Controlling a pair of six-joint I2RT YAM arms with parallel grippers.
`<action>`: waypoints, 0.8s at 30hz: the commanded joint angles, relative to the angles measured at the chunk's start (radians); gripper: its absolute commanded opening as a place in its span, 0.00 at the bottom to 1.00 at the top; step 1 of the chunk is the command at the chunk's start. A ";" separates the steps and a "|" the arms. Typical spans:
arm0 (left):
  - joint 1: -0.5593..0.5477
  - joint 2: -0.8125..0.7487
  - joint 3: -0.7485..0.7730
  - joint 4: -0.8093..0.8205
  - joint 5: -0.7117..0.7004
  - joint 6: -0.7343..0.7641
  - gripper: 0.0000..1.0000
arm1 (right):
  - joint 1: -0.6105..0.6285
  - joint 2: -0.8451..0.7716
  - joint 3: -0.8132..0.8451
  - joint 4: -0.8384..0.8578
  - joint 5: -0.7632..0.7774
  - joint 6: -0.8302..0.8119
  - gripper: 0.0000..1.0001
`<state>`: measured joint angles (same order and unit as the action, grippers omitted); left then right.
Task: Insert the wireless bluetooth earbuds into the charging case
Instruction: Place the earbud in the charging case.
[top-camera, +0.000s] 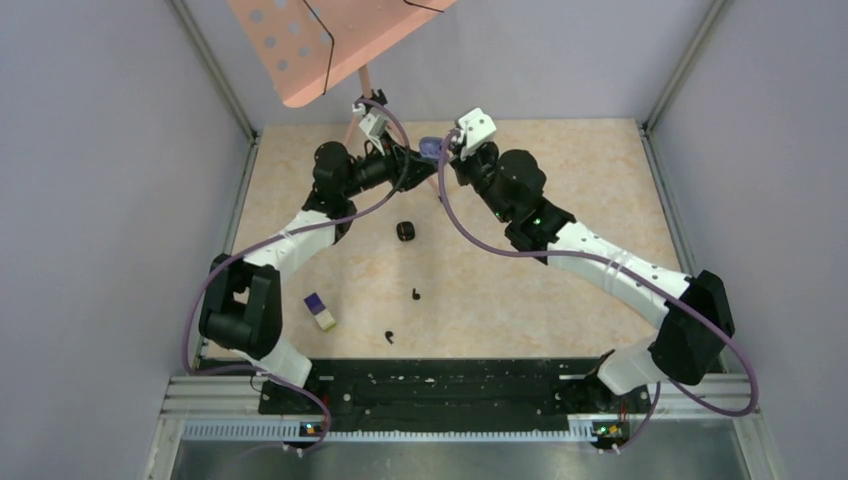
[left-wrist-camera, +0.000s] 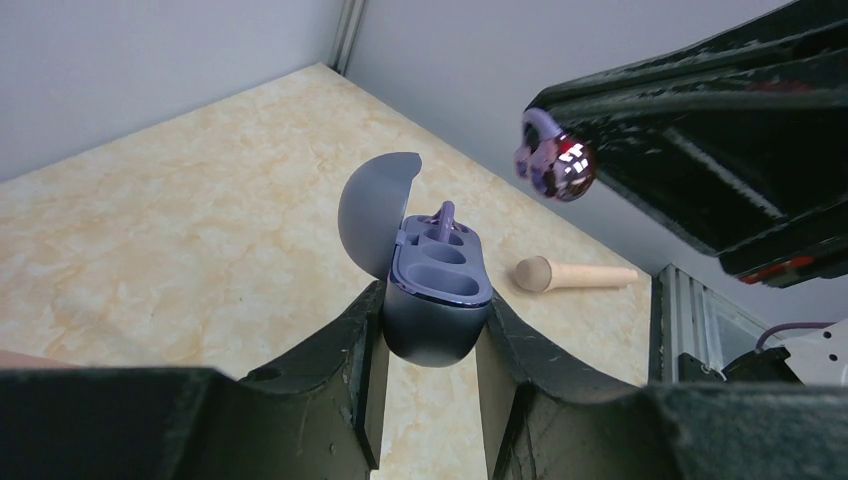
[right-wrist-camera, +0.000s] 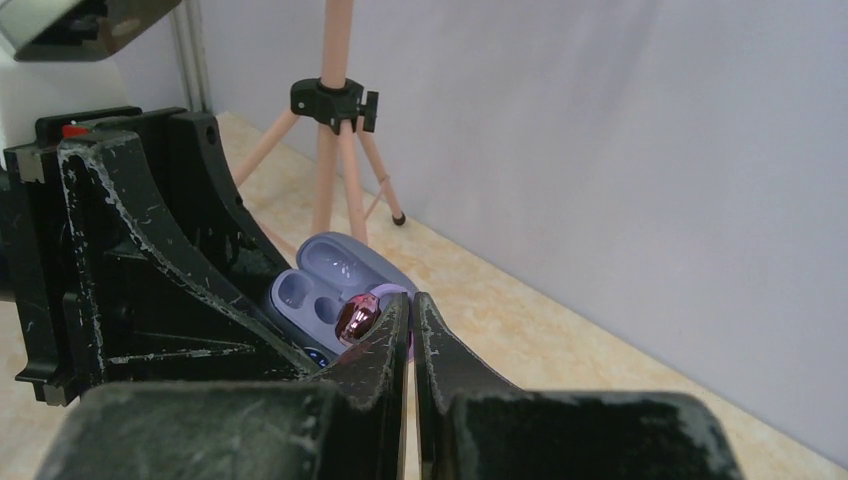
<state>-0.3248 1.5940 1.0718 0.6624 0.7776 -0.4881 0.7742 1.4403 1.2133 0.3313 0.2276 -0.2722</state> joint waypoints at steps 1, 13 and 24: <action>-0.007 -0.058 0.008 0.089 0.018 0.018 0.00 | 0.023 0.013 0.041 0.072 0.004 0.068 0.00; -0.006 -0.068 -0.007 0.091 0.032 0.008 0.00 | 0.043 0.070 0.068 0.130 0.004 0.102 0.00; -0.007 -0.073 -0.001 0.094 0.044 -0.003 0.00 | 0.051 0.092 0.059 0.166 0.023 0.071 0.00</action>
<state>-0.3283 1.5726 1.0698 0.6964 0.8078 -0.4885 0.8066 1.5219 1.2316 0.4316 0.2298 -0.1909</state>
